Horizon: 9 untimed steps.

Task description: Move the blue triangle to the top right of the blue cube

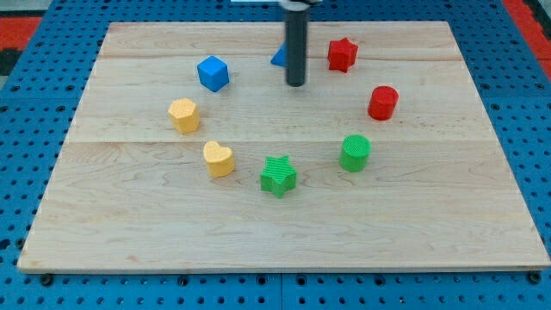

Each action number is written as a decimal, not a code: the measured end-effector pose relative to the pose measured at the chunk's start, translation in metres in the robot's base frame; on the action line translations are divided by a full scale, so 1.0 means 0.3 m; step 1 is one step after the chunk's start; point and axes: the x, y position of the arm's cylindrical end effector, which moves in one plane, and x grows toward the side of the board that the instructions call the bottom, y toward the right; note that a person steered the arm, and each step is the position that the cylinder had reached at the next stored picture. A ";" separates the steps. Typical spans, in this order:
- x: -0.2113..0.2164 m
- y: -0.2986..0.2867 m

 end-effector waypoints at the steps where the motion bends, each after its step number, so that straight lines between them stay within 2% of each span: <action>1: -0.130 0.017; 2: -0.191 -0.033; 3: -0.191 -0.115; 4: -0.194 -0.335; 5: -0.265 -0.311; 6: -0.118 -0.147; 7: 0.180 -0.133; 8: 0.159 -0.287; 9: 0.043 -0.384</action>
